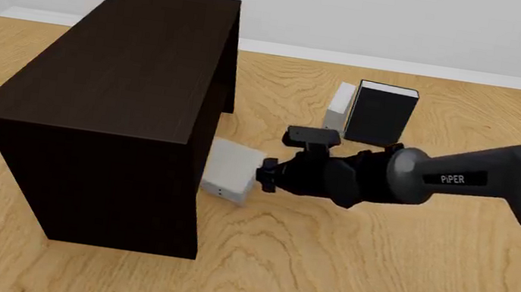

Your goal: Pick up the book on the right and place it under the cabinet shelf.

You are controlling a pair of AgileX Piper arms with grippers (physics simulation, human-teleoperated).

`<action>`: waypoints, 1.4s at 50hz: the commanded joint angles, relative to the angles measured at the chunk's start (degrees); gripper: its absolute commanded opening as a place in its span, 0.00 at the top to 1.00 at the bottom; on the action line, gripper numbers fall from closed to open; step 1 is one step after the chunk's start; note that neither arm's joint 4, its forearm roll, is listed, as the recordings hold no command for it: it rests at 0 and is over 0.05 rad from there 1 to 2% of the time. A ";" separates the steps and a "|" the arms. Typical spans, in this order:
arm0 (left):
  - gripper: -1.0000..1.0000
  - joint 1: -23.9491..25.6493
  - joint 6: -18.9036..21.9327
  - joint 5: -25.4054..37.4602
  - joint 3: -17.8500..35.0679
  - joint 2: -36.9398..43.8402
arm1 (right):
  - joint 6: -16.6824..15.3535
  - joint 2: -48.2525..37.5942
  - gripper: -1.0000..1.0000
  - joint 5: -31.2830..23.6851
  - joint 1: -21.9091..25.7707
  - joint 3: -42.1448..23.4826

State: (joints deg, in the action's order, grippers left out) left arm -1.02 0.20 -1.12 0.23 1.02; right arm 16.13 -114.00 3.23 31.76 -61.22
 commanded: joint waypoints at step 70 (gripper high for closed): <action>0.00 0.63 -0.01 0.74 -0.04 -0.67 | 3.62 4.48 0.00 2.10 3.35 -0.76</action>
State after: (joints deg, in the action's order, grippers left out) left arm -0.51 0.22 -0.99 0.22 0.86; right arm 17.64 -115.24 2.07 35.68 -67.11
